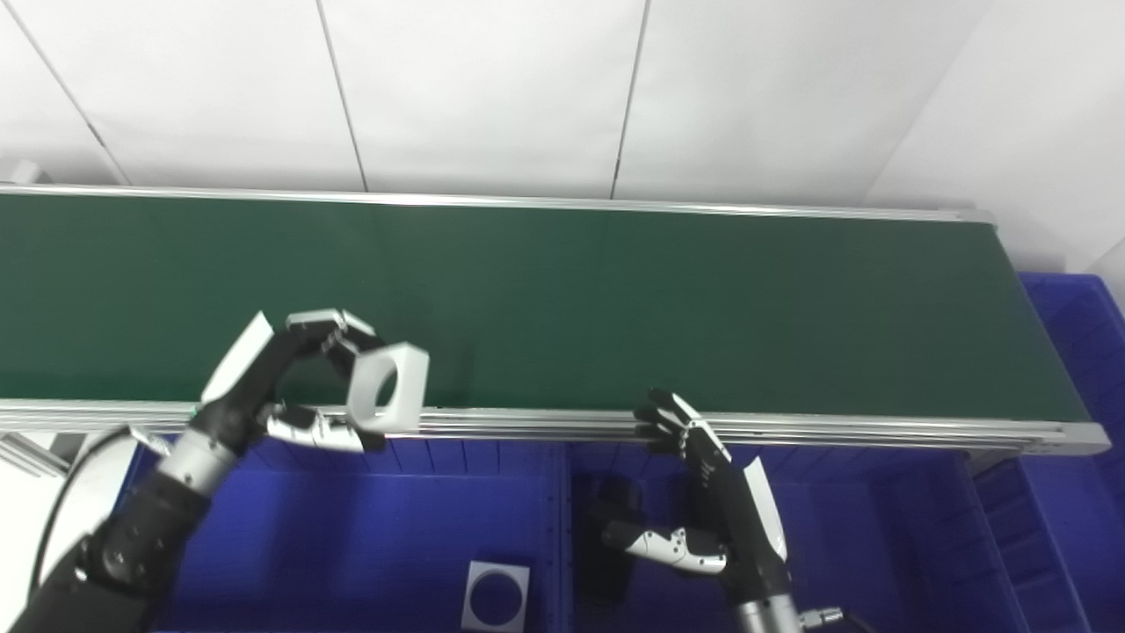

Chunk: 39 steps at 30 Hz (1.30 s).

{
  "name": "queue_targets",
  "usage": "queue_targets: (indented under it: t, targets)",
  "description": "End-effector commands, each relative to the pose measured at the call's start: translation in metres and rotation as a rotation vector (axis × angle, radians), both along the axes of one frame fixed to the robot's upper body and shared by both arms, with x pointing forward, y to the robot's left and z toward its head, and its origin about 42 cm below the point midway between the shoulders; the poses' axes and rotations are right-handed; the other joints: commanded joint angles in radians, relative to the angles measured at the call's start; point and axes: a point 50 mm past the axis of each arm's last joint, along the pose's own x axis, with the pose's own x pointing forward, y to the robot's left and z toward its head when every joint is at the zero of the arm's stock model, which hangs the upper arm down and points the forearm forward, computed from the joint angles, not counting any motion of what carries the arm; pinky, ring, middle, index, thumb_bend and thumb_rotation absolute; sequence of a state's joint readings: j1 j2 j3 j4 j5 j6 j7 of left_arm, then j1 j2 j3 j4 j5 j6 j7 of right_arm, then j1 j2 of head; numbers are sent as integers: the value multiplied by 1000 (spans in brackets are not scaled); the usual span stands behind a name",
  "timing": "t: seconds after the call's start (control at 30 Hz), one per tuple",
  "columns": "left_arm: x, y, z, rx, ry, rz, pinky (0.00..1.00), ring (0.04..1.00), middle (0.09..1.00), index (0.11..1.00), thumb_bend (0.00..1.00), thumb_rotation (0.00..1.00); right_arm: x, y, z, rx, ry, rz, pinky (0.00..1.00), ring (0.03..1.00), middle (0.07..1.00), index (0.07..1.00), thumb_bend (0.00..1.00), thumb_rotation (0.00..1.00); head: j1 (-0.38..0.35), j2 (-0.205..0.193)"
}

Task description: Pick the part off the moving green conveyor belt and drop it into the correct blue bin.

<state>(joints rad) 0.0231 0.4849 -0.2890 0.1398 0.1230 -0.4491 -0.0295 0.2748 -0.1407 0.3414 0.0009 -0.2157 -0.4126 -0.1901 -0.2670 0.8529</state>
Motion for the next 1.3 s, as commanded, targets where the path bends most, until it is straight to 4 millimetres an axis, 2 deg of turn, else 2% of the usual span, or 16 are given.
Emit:
queue_targets:
  t: [0.0, 0.27, 0.4, 0.77, 0.93, 0.97, 1.03, 1.1, 1.17, 1.27]
  targets:
    - [-2, -6, 10, -3, -58, -27, 408, 484, 469, 528, 513, 0, 0, 3, 14, 33, -83, 10, 683, 742, 789, 864, 845, 388, 2, 1]
    - [-35, -34, -10, 66, 16, -167, 471, 533, 483, 515, 512, 0, -4, 2, 18, 50, -70, 8, 694, 743, 787, 865, 851, 382, 31, 5]
    - [-44, -46, -19, 136, 43, -205, 497, 564, 490, 508, 511, 0, -6, -1, 20, 36, -67, 7, 705, 752, 786, 870, 840, 388, 34, 6]
    - [-46, -65, -30, 356, 91, -161, 492, 554, 485, 513, 512, 0, -5, -7, 20, 25, -60, 12, 711, 753, 792, 869, 821, 386, 43, 13]
    - [-46, -71, -32, 459, 130, -162, 540, 605, 488, 518, 511, 0, -5, -7, 20, 27, -63, 7, 705, 749, 791, 865, 820, 374, 45, 11]
    - [-46, -72, -31, 473, 133, -155, 534, 623, 630, 611, 538, 104, -5, -7, 20, 28, -62, 7, 707, 748, 791, 864, 823, 376, 46, 11]
    - [-47, -73, -30, 484, 132, -139, 565, 681, 760, 796, 616, 241, -5, -7, 20, 20, -61, 7, 708, 748, 791, 864, 821, 380, 46, 11]
    - [-48, -73, -30, 498, 132, -132, 575, 697, 787, 824, 632, 263, -5, -7, 20, 16, -58, 8, 709, 749, 791, 864, 821, 381, 48, 12]
    - [-49, -72, -29, 517, 140, -132, 682, 803, 873, 888, 684, 371, -6, -7, 20, 17, -53, 10, 713, 752, 793, 866, 821, 383, 47, 13]
    - [-50, -71, -26, 510, 161, -137, 755, 879, 950, 941, 774, 473, -6, -7, 21, 2, -30, 21, 725, 766, 804, 874, 831, 396, 46, 14]
